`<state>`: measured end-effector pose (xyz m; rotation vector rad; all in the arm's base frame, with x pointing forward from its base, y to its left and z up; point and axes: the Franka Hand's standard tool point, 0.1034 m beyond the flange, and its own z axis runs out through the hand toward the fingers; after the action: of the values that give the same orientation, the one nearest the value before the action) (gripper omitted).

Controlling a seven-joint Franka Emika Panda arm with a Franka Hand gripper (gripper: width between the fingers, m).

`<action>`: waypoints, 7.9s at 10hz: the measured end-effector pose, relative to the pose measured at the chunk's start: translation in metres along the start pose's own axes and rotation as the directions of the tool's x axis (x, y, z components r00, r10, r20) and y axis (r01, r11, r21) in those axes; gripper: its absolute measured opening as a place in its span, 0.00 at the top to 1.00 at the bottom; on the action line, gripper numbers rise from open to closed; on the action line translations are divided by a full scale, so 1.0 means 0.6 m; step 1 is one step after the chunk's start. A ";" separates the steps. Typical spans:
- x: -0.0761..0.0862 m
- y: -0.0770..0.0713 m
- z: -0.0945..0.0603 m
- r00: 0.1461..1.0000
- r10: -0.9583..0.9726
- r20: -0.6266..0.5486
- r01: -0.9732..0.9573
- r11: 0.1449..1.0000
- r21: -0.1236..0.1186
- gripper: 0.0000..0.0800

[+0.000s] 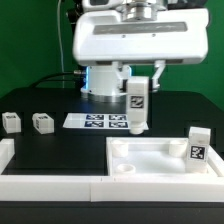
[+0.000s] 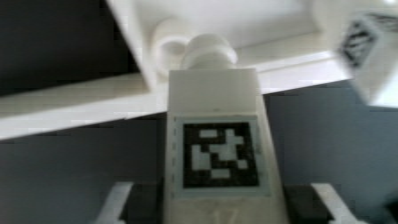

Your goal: Assemble square table

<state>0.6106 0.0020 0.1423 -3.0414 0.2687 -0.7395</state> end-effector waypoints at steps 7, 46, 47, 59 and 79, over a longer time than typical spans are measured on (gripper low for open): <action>0.003 0.013 0.060 0.995 -0.030 -0.095 0.027 0.999 -0.032 0.64; -0.006 -0.005 0.106 0.898 0.046 0.438 -0.038 0.999 -0.028 0.19; -0.007 -0.005 0.106 0.898 0.050 0.438 -0.041 0.999 -0.030 0.30; -0.027 0.004 0.102 0.345 0.922 0.177 -0.880 0.383 -0.281 0.64; -0.049 0.010 0.106 0.904 0.271 0.330 -0.264 0.962 -0.066 0.19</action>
Offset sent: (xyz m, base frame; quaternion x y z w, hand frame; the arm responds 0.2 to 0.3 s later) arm 0.0204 0.0016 -0.0054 0.0238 0.0446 0.0053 0.9987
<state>0.6128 -0.0013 0.0719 -2.9861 0.6710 -0.1958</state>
